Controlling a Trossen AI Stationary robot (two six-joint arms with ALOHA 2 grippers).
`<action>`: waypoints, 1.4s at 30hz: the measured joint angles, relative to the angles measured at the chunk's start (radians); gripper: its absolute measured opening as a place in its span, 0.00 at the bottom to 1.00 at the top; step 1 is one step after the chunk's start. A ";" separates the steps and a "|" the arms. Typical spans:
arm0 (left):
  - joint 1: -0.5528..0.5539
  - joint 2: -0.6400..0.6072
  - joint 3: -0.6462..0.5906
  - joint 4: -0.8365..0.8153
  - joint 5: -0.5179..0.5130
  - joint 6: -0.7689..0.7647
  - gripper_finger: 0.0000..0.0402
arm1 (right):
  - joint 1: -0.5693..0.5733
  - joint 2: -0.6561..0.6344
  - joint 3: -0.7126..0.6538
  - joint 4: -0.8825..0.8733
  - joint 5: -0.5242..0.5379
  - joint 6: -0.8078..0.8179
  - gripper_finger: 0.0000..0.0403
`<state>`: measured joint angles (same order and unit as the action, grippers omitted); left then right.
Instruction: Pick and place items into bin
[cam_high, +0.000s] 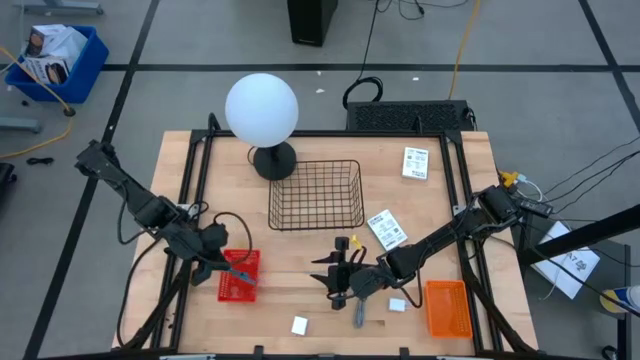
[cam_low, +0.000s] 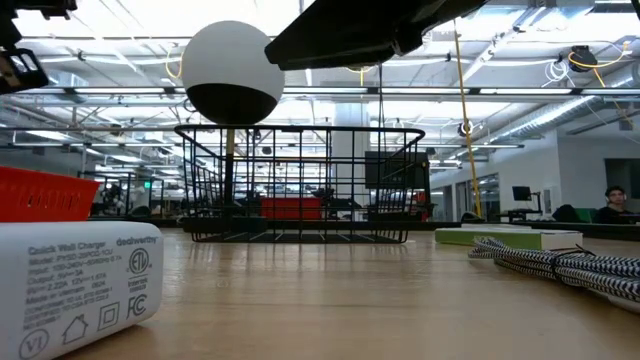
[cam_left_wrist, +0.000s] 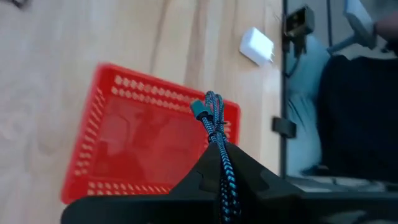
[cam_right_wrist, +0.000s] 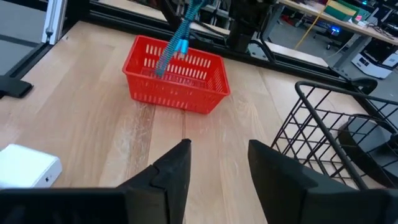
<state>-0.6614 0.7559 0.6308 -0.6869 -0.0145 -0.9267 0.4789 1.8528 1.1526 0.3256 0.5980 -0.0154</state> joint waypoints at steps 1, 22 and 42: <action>0.001 0.000 0.000 -0.001 0.016 -0.007 0.03 | 0.000 0.000 0.000 0.000 0.000 0.000 0.38; 0.048 0.003 0.000 -0.062 0.011 -0.037 0.16 | -0.003 0.000 0.000 -0.001 0.000 0.000 0.38; 0.078 0.003 0.000 0.318 -0.202 0.246 0.38 | -0.005 -0.001 -0.001 -0.125 -0.150 0.091 0.37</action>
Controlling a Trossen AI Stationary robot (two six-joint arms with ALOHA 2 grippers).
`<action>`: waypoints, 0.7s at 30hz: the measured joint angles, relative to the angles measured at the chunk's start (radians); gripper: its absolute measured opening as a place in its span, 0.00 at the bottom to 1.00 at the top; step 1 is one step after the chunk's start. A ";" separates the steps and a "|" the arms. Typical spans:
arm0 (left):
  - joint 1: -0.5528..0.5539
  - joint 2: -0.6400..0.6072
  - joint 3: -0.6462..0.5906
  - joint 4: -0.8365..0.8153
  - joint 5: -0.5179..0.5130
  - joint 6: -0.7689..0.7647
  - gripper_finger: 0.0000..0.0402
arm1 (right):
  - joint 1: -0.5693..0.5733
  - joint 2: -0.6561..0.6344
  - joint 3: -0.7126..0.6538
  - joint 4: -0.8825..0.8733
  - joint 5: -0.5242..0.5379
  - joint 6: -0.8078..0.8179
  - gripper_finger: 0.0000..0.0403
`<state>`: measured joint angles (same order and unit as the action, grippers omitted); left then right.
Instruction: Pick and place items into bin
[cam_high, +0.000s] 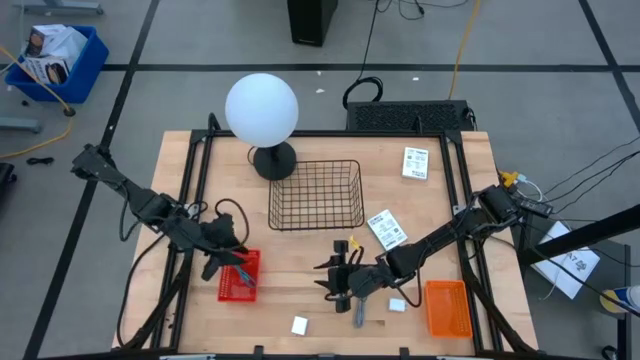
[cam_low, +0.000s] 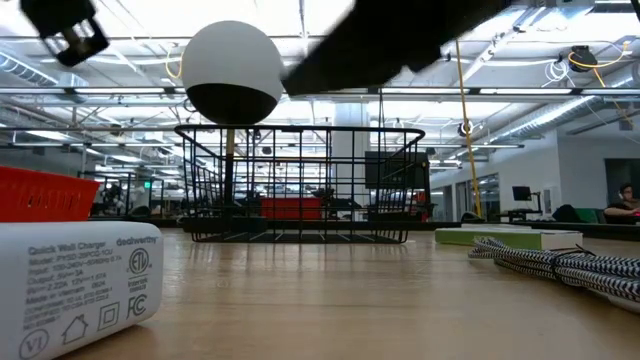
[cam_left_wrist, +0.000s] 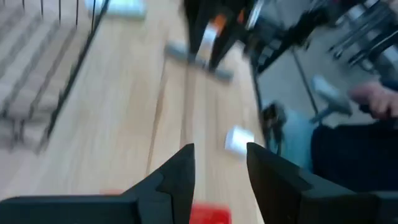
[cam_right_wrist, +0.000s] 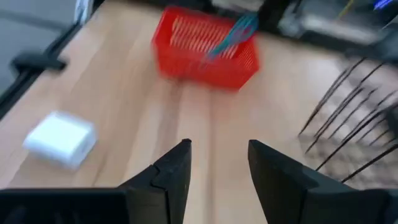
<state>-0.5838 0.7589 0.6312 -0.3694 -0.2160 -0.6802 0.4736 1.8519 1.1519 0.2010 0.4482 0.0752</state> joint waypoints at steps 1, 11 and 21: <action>0.000 0.000 0.000 0.034 -0.015 0.035 0.39 | 0.000 0.000 0.000 -0.038 -0.041 0.023 0.37; 0.000 0.070 0.001 0.353 -0.121 0.327 0.45 | 0.072 -0.001 0.000 -0.353 -0.297 0.040 0.37; 0.001 0.239 0.001 0.584 -0.136 0.469 0.46 | 0.087 -0.163 0.000 -0.433 -0.423 0.201 0.37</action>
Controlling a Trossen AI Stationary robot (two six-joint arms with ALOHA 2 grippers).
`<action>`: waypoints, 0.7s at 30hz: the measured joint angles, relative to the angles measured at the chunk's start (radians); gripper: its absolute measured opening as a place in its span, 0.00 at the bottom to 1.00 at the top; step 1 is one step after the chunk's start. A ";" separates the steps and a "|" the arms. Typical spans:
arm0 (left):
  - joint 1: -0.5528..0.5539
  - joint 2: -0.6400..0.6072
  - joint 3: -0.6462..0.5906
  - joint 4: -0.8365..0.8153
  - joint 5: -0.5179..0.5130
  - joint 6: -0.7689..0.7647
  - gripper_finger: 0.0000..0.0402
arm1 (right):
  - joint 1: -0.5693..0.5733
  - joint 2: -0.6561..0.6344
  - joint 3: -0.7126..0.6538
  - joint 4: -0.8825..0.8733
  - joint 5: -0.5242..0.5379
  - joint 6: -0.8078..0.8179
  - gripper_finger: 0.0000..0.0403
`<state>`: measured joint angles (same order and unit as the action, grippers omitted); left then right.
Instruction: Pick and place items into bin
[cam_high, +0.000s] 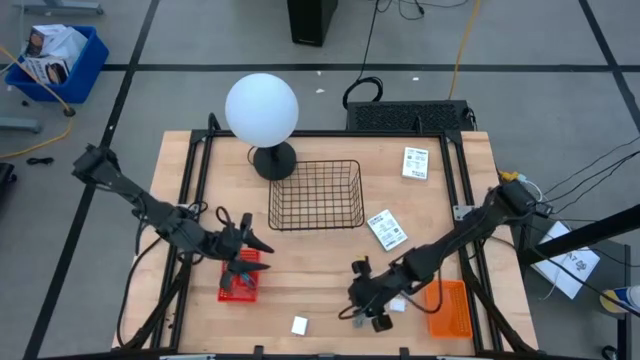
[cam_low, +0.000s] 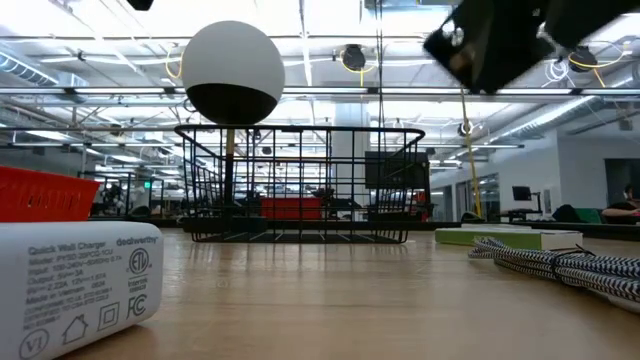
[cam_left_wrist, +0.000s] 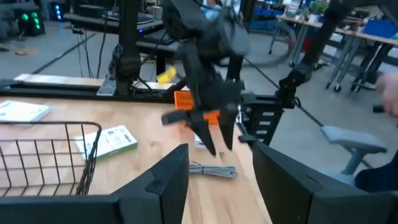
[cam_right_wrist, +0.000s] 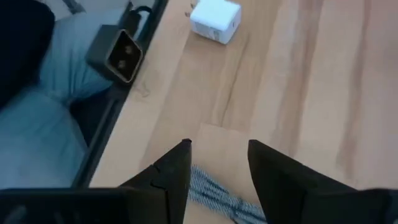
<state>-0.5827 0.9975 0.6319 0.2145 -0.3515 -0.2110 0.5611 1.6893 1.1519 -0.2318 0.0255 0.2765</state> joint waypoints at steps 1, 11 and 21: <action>0.000 0.014 0.000 0.007 0.000 0.012 0.46 | 0.003 -0.022 0.000 -0.019 0.002 -0.049 0.37; 0.001 0.083 0.000 0.028 -0.017 0.016 0.46 | -0.015 -0.064 -0.017 -0.102 0.132 -0.392 0.33; 0.005 0.082 0.000 0.075 -0.033 0.014 0.46 | -0.026 -0.062 -0.150 -0.079 0.128 -0.487 0.30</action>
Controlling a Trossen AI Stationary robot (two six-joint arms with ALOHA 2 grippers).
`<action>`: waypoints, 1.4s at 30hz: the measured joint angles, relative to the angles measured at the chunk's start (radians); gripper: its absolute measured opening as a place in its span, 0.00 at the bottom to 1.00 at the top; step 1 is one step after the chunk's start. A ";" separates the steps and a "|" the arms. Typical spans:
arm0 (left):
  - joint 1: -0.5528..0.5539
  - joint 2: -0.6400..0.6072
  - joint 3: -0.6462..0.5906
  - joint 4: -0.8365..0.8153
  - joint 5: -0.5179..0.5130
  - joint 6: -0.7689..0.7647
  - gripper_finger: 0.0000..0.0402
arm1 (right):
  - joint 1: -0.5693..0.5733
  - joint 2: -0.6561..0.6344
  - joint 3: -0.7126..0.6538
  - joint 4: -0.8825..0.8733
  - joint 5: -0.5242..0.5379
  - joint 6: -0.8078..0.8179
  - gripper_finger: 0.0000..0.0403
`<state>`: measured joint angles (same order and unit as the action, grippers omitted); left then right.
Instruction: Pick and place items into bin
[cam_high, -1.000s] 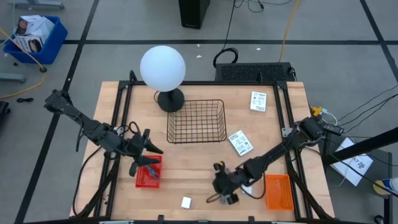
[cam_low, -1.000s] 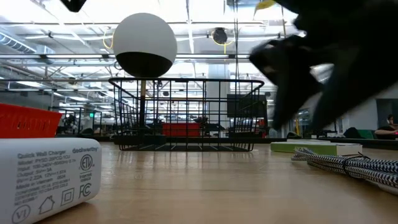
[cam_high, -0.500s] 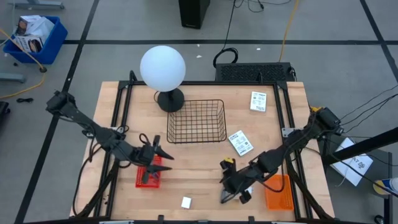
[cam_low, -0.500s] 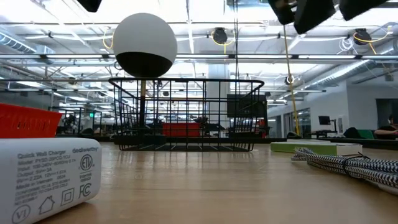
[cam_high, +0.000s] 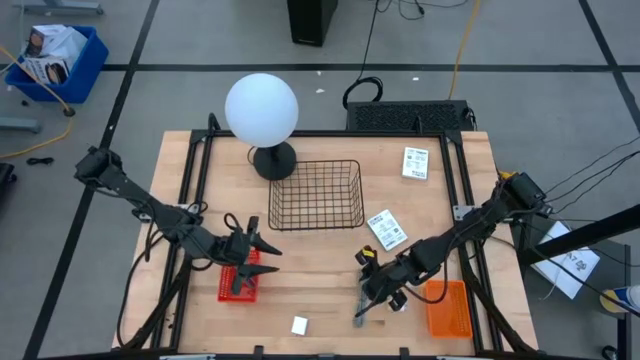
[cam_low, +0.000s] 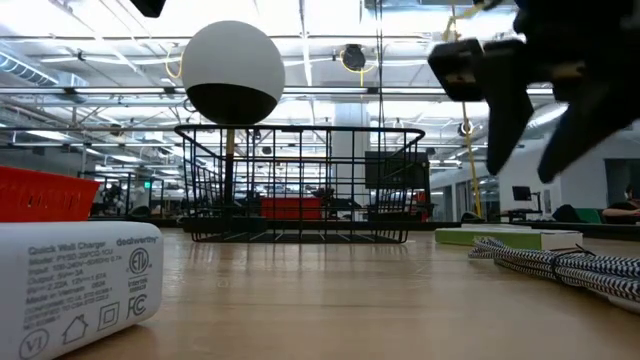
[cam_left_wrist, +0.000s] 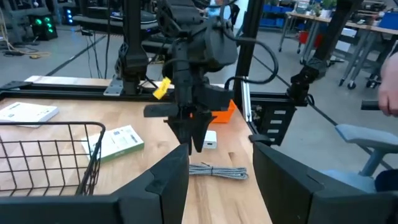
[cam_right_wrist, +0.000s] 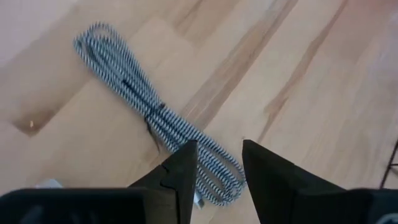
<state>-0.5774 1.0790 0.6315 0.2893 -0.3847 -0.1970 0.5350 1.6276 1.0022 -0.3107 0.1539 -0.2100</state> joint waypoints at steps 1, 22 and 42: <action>0.000 0.000 0.000 0.000 -0.001 -0.003 0.46 | -0.002 0.000 -0.012 0.005 0.000 -0.009 0.29; 0.000 0.000 0.000 -0.007 -0.010 -0.007 0.46 | -0.035 0.153 -0.075 0.192 0.005 -0.094 0.25; 0.001 0.000 0.000 -0.009 -0.010 -0.008 0.46 | -0.044 0.150 -0.080 0.350 0.002 0.091 0.01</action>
<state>-0.5762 1.0790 0.6315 0.2800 -0.3946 -0.2050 0.4911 1.7776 0.9226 0.0396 0.1558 -0.1189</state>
